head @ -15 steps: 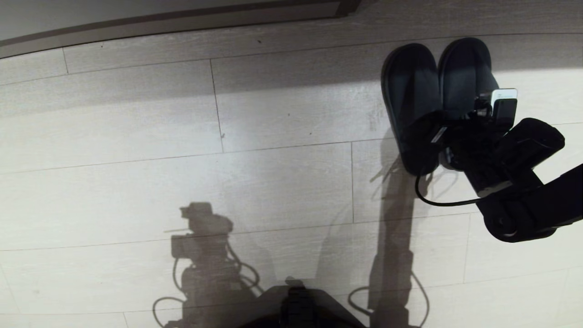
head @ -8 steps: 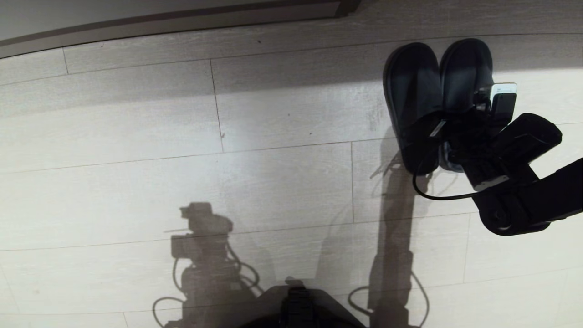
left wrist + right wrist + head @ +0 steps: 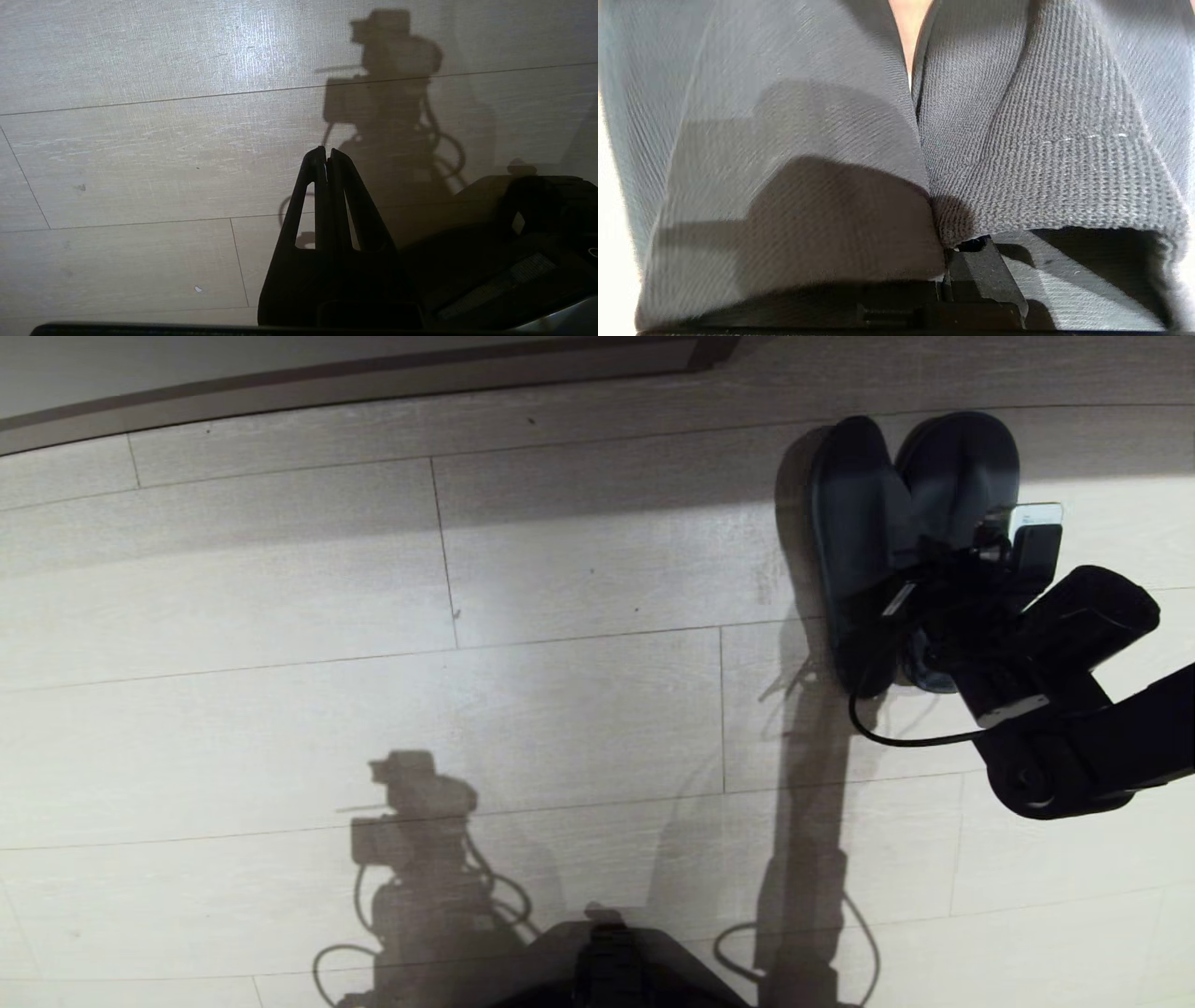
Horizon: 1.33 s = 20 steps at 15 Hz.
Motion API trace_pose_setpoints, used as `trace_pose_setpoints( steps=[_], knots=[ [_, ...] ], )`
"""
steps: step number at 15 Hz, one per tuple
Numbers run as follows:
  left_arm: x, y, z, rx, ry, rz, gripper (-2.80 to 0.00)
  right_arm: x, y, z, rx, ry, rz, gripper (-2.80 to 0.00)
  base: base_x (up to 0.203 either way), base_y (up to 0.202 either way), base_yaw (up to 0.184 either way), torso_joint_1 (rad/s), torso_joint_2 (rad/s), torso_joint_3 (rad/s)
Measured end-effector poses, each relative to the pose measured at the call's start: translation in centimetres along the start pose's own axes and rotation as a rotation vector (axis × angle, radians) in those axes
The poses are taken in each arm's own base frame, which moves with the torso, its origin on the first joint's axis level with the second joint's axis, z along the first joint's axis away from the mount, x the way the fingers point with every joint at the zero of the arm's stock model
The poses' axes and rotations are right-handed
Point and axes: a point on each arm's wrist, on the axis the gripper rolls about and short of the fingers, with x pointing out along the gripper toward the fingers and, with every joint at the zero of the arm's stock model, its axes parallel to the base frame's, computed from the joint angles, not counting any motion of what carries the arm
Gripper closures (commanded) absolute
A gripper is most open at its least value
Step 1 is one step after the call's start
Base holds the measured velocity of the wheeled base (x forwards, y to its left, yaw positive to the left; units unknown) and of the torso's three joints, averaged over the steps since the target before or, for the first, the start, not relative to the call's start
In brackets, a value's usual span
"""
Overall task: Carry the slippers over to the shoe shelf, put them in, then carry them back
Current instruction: Pick up the slippers on the floor, then place the slippers into the shoe cabinet
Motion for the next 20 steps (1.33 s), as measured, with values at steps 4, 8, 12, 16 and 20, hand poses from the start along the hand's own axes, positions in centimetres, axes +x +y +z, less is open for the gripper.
trace_pose_setpoints(
  steps=[4, 8, 12, 16, 20],
  knots=[
    [0.0, 0.0, 0.0, 0.000, 0.000, 0.000, 0.00, -1.0, -0.2, 3.4, 0.002, -0.012, 0.014, 0.00, 0.000, 0.000, 0.000, 0.000, 0.00, 0.000],
    [0.0, 0.0, 0.0, -0.001, 0.000, 0.000, 0.00, -4.5, -0.6, 8.7, 0.003, 0.051, 0.056, 0.00, 0.000, 0.000, 0.000, 0.000, 0.00, 0.000],
    [0.0, 0.0, 0.0, -0.002, 0.000, 0.000, 0.00, -9.8, -1.1, 13.6, 0.013, 0.126, 0.077, 0.00, 0.000, 0.000, 0.000, 0.000, 0.00, 0.000],
    [0.0, 0.0, 0.0, -0.001, 0.000, 0.000, 0.00, -16.8, -1.5, 16.0, 0.024, 0.197, 0.083, 0.00, 0.000, 0.000, 0.000, 0.000, 0.00, 0.000],
    [0.0, 0.0, 0.0, -0.002, 0.000, 0.000, 0.00, -23.5, -2.0, 17.1, 0.022, 0.209, 0.054, 0.00, 0.000, 0.000, 0.000, 0.000, 0.00, 0.000]
  ],
)
